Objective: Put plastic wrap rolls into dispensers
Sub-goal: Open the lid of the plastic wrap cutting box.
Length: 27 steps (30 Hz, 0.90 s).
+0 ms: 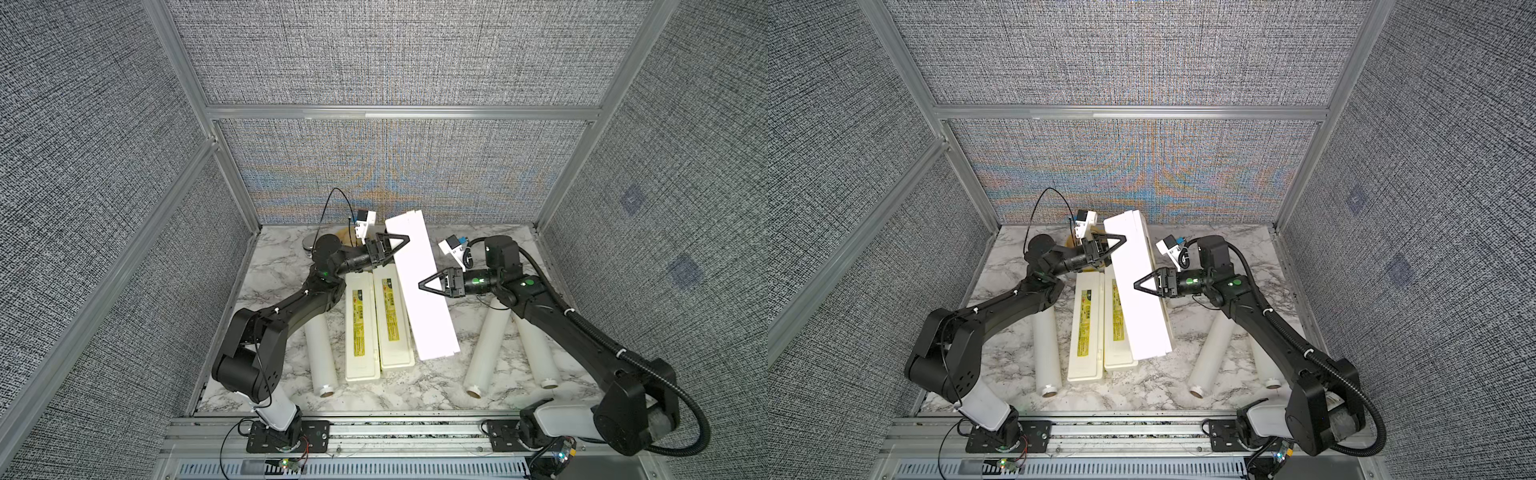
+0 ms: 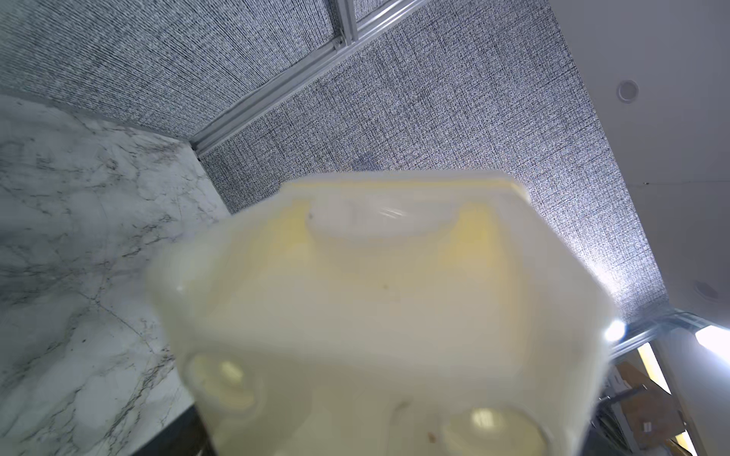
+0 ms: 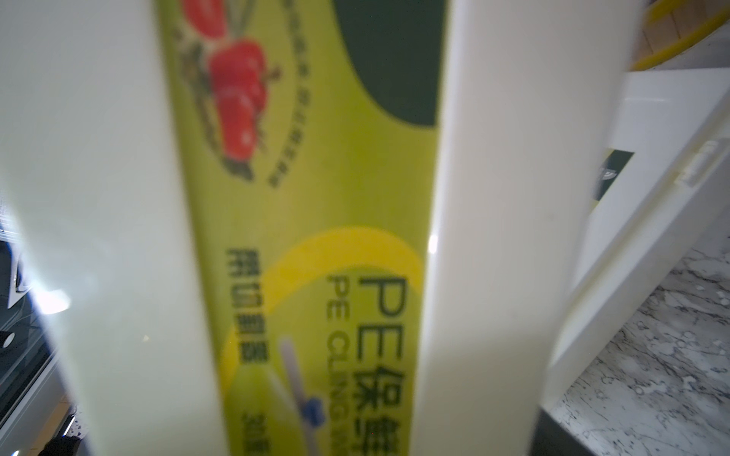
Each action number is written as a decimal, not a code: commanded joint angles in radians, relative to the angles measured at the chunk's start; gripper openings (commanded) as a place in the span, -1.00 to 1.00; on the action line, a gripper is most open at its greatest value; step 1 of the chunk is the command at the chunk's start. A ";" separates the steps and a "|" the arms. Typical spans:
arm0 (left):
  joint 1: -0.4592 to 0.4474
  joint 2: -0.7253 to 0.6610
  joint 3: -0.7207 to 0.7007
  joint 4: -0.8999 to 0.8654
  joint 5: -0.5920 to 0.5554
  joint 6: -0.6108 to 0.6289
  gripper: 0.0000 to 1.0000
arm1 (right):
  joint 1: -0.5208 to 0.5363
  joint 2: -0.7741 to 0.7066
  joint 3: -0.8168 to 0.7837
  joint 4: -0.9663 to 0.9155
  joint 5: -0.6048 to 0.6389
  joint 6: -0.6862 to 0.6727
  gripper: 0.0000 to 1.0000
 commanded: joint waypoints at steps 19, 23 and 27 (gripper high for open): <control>-0.002 0.050 0.067 0.005 0.023 -0.004 0.72 | 0.016 0.037 0.052 -0.021 -0.023 -0.021 0.77; -0.003 0.047 0.060 0.029 0.034 -0.022 0.68 | 0.015 0.059 0.080 -0.019 -0.026 -0.032 0.98; -0.012 0.059 0.048 0.102 0.057 -0.066 0.65 | 0.015 0.099 0.137 -0.005 -0.059 -0.048 0.98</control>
